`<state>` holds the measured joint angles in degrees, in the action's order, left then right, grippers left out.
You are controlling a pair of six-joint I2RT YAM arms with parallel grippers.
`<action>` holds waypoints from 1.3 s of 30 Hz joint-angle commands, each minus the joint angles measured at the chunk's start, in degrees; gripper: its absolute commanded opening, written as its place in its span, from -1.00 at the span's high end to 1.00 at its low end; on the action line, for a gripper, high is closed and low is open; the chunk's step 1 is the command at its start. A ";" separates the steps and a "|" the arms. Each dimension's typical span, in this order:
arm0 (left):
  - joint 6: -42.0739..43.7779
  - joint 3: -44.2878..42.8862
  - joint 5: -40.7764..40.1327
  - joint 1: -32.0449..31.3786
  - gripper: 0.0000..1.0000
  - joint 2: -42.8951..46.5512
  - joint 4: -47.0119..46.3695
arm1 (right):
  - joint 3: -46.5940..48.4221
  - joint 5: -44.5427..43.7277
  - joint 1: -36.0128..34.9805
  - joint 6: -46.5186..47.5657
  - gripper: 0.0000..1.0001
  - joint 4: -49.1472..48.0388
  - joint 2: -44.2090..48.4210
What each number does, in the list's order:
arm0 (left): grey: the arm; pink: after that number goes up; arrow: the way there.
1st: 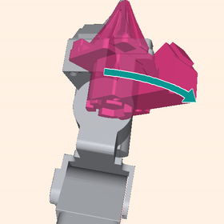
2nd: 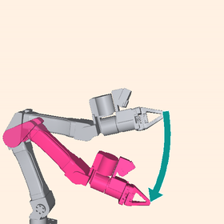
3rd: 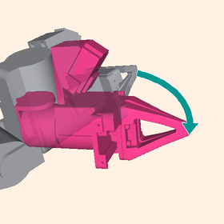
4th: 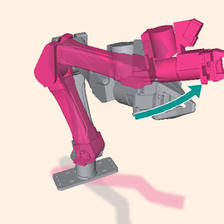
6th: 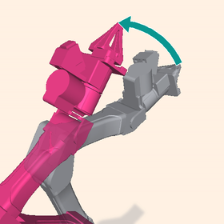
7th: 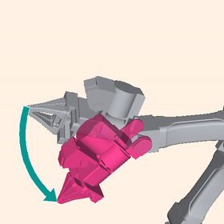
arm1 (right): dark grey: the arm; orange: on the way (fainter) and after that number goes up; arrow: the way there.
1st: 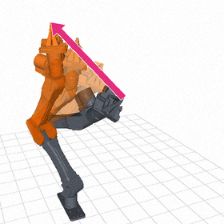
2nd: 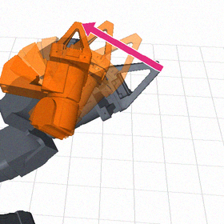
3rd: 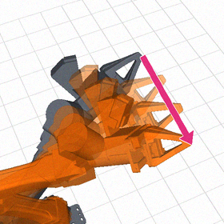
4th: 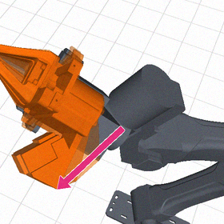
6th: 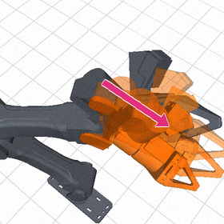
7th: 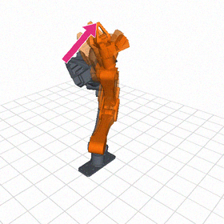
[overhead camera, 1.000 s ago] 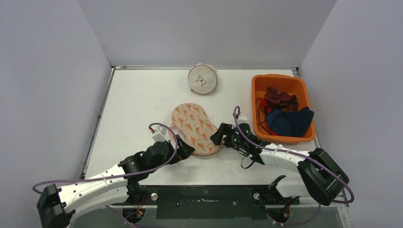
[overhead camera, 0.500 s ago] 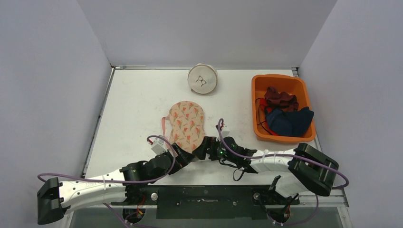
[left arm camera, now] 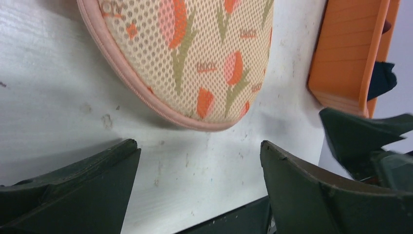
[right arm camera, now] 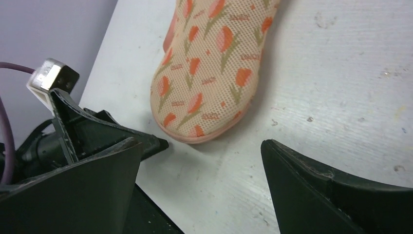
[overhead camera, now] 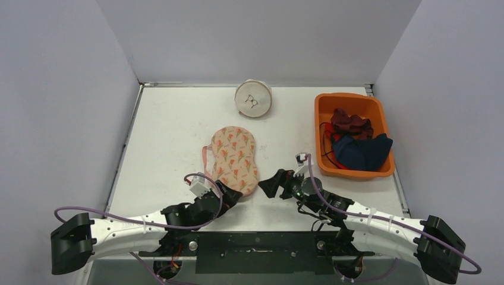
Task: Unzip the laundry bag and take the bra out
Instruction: Adjust the laundry bag at the center of the board.
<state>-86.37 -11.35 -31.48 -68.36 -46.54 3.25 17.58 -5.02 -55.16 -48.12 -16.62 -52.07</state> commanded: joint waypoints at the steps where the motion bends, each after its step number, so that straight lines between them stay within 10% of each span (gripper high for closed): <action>1: 0.37 0.94 -1.58 4.18 -0.82 -3.92 -12.81 | -3.15 -3.64 0.26 1.38 -0.95 0.06 3.67; 10: 4.71 -0.93 8.37 13.52 -0.23 -14.72 -20.57 | -3.39 -7.33 0.40 2.31 -0.95 1.33 6.58; 23: 13.81 0.47 21.80 33.74 0.92 7.95 -4.62 | -3.30 -8.88 0.49 3.49 -0.94 2.23 10.59; 39: 21.12 -1.18 59.55 52.45 1.00 -11.38 -21.86 | 3.25 -0.02 6.80 4.71 -0.94 4.55 0.70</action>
<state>-68.16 -9.50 16.43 -16.36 -55.35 -9.39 16.69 -9.39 -52.38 -44.12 -11.66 -48.07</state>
